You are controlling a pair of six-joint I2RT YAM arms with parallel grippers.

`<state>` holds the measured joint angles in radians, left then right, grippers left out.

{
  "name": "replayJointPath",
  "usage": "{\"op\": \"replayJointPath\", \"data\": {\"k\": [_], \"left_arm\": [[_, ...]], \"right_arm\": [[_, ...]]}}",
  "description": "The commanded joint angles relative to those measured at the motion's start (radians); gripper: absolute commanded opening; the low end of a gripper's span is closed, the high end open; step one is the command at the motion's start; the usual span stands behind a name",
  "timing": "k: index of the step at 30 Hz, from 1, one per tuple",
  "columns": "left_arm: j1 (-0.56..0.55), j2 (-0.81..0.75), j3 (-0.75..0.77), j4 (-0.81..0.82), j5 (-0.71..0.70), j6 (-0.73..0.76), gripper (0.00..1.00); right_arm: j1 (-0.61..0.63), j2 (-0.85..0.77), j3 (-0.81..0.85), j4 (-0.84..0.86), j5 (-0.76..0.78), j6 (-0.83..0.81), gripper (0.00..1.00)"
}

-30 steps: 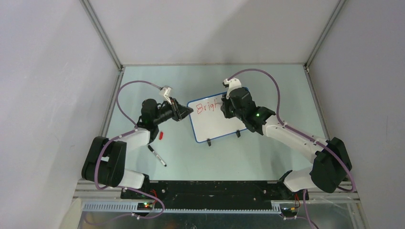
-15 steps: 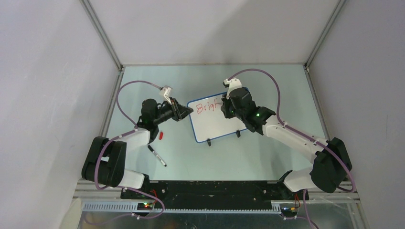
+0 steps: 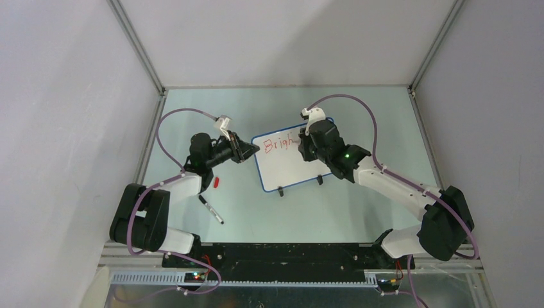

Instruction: Write a sentence on the whiteboard

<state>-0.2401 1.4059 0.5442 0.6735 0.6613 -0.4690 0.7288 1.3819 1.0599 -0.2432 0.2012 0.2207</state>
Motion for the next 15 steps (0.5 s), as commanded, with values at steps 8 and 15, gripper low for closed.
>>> {"op": "replayJointPath", "data": {"k": [8, 15], "left_arm": [[-0.009, -0.033, 0.028, 0.005, 0.008, 0.036, 0.24], [-0.009, -0.034, 0.028, 0.004, 0.006, 0.037, 0.24]], "right_arm": [[0.003, -0.04, -0.016, -0.018, 0.024, 0.014, 0.0], [0.0, -0.085, -0.016, 0.023, 0.017, 0.003, 0.0]]}}
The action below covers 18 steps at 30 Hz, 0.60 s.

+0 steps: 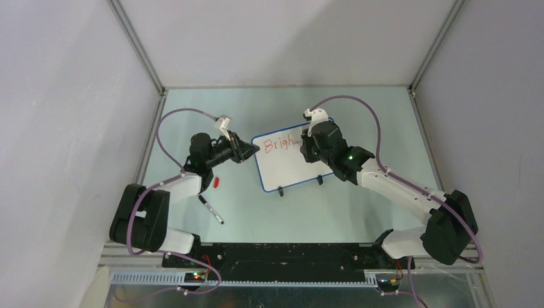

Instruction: Write a sentence on the whiteboard

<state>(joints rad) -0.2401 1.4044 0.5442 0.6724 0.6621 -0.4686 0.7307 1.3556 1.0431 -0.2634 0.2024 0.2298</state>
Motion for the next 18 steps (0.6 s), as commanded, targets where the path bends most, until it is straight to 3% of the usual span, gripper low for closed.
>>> {"op": "replayJointPath", "data": {"k": [1, 18], "left_arm": [[-0.009, -0.032, 0.028, 0.005, 0.006, 0.036, 0.24], [-0.008, -0.03, 0.03, 0.004, 0.005, 0.038, 0.23]], "right_arm": [[-0.004, -0.063, 0.001, 0.048, 0.012, -0.008, 0.0], [-0.028, -0.015, 0.053, 0.058, -0.019, -0.008, 0.0]]}}
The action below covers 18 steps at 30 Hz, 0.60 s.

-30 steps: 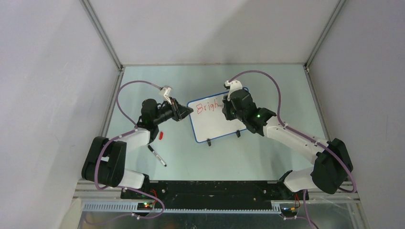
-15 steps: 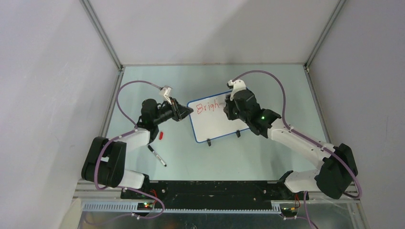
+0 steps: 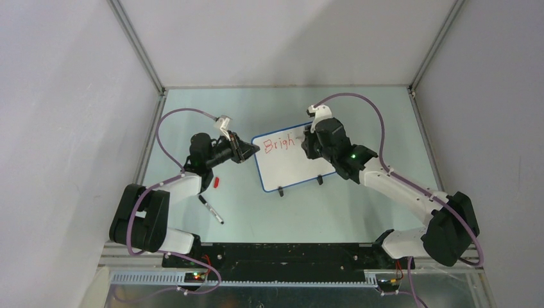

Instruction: Write a sentence on the whiteboard

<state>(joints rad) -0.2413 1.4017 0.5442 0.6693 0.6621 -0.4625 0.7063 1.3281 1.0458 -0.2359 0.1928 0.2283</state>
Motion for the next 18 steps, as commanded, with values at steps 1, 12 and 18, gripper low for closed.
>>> {"op": "replayJointPath", "data": {"k": [1, 12, 18], "left_arm": [[-0.008, -0.028, 0.03, 0.007, 0.005, 0.032, 0.24], [-0.008, -0.03, 0.029, 0.006, 0.006, 0.032, 0.24], [-0.007, -0.032, 0.028, 0.006, 0.005, 0.032, 0.24]], "right_arm": [[-0.002, 0.014, 0.052, 0.032, -0.011, -0.007, 0.0], [-0.005, 0.04, 0.07, 0.034, -0.016, -0.009, 0.0], [-0.005, 0.052, 0.072, 0.032, -0.003, -0.014, 0.0]]}}
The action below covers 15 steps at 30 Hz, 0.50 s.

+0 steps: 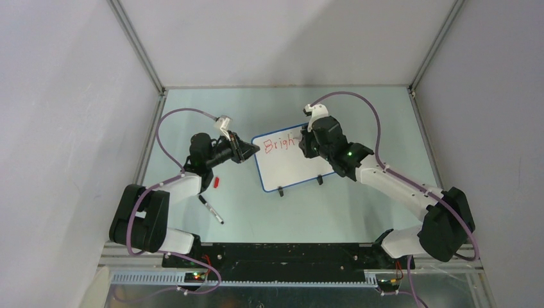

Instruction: Write a sentence on the whiteboard

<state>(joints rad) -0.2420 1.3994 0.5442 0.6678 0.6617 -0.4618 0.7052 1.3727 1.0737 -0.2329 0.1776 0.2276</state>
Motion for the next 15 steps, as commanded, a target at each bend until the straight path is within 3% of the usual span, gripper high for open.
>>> {"op": "replayJointPath", "data": {"k": [1, 15], "left_arm": [[-0.007, -0.029, 0.028, 0.007, 0.005, 0.031, 0.24], [-0.008, -0.028, 0.028, 0.006, 0.004, 0.032, 0.24]], "right_arm": [[-0.003, 0.009, 0.043, 0.029, 0.018, -0.014, 0.0], [-0.013, 0.018, 0.044, 0.012, 0.071, -0.005, 0.0]]}}
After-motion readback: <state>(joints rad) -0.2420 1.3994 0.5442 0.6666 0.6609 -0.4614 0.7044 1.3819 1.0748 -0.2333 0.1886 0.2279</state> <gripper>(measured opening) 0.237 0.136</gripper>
